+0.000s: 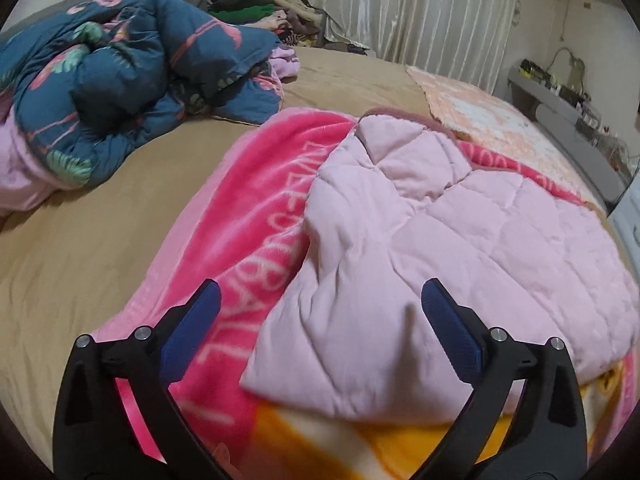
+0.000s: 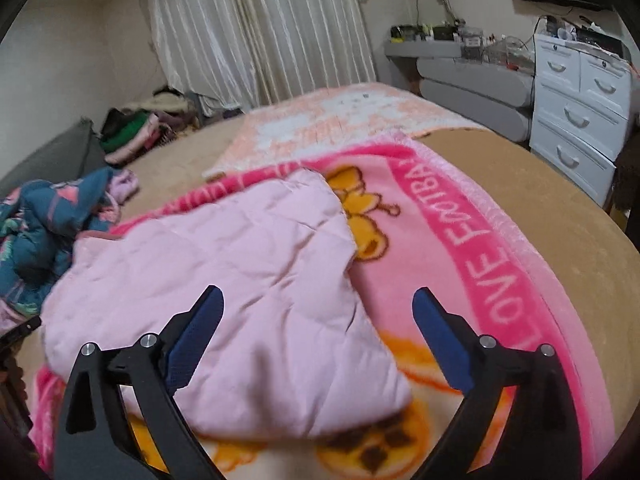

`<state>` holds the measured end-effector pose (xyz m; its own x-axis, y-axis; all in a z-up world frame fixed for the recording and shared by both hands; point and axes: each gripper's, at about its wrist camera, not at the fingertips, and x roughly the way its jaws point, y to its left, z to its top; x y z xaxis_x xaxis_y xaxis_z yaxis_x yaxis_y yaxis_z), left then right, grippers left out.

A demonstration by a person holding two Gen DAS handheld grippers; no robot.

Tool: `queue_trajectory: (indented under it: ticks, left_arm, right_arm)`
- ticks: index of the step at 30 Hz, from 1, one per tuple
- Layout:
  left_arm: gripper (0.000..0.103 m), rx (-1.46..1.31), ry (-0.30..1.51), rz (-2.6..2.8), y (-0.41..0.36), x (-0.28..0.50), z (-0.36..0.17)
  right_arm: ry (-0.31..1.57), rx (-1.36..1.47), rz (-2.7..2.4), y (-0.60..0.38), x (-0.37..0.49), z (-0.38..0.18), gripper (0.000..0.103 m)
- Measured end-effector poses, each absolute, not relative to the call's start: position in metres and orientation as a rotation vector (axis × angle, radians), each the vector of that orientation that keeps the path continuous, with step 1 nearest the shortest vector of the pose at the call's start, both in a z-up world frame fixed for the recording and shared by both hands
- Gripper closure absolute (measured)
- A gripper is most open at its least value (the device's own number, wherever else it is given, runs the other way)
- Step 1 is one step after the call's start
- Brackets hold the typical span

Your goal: Fold large clothes

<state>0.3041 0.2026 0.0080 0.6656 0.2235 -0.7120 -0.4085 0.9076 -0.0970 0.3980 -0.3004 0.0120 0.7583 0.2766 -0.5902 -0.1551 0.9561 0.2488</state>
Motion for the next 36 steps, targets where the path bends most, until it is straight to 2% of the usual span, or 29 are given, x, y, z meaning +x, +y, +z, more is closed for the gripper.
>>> queue_trajectory:
  ticks: [9,21,36]
  left_arm:
    - [0.009,-0.319,0.770,0.317,0.187,0.263,0.012]
    - [0.009,-0.392,0.825,0.267,0.167,0.256,-0.012]
    - [0.009,-0.834,0.838,0.235,0.197,0.297,-0.062]
  right_arm:
    - [0.665,0.229,0.299,-0.298,0.353,0.022,0.004]
    - [0.743,0.265,0.262,-0.303,0.338,-0.009,0.004]
    - [0.861,0.330,0.251,-0.294,0.361,-0.050,0.004]
